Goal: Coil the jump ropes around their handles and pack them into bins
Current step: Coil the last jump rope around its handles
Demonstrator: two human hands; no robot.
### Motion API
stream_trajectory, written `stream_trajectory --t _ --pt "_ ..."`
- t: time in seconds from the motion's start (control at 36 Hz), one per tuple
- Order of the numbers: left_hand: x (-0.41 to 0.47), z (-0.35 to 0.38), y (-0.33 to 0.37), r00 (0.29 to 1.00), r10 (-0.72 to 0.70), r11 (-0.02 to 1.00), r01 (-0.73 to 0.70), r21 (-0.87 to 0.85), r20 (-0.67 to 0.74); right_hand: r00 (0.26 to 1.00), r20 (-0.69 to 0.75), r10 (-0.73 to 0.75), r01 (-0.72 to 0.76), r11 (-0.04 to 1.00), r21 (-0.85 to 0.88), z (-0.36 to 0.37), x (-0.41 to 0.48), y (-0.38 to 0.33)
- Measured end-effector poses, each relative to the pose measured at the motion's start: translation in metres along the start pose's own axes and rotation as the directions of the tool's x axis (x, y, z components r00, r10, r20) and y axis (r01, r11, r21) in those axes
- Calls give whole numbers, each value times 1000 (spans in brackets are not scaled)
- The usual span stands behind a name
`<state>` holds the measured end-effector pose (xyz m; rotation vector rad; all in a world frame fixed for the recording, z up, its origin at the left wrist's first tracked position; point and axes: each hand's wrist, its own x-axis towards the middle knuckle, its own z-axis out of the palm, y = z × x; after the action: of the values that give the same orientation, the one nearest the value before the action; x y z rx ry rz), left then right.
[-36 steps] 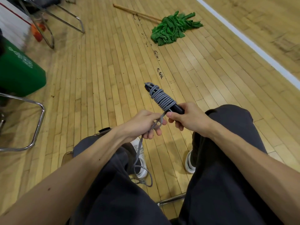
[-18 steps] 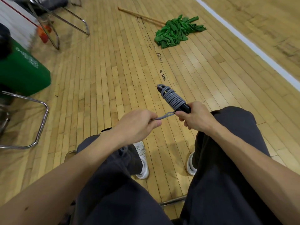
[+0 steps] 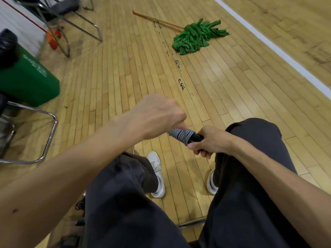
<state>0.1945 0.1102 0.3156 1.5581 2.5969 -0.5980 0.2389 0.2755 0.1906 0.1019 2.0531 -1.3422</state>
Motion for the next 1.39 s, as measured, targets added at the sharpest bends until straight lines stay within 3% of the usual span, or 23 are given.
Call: stream_trajectory --t 0.11,0.36,0.56,0.72,0.89,0.97,1.11,1.22,1.31,1.39 --pt "15 -6 -5 999 47 999 -47 -27 -19 993 120 -5 10 999 -45 2 -4 -2" --pt "44 -5 -9 995 97 986 -99 -136 -25 936 331 -123 178 974 -140 5 -10 -3" --pt "58 2 2 987 155 962 -162 -221 -48 885 415 -211 285 950 -125 8 -13 -3" --pt "52 22 -21 999 -4 887 28 -461 52 856 434 -280 312 950 -3 2 -19 -3" --pt "38 45 -32 973 -124 635 229 -738 194 818 443 -368 353 928 120 1 -21 -5" --pt "29 55 -36 957 -167 486 290 -825 238 799 396 -452 380 890 251 -1 -22 -6" --pt "18 77 -35 932 -257 309 330 -892 256 829 263 -494 387 845 369 -5 -19 -6" --pt "9 86 -30 838 -307 104 501 -859 452 855 182 -485 383 828 409 -5 -18 -6" --pt "2 82 -18 870 -364 239 433 -869 333 900 65 -432 364 825 433 -9 -16 -7" --pt "-1 82 -12 886 -386 244 366 -898 256 927 -29 -373 347 828 441 -12 -12 -7"
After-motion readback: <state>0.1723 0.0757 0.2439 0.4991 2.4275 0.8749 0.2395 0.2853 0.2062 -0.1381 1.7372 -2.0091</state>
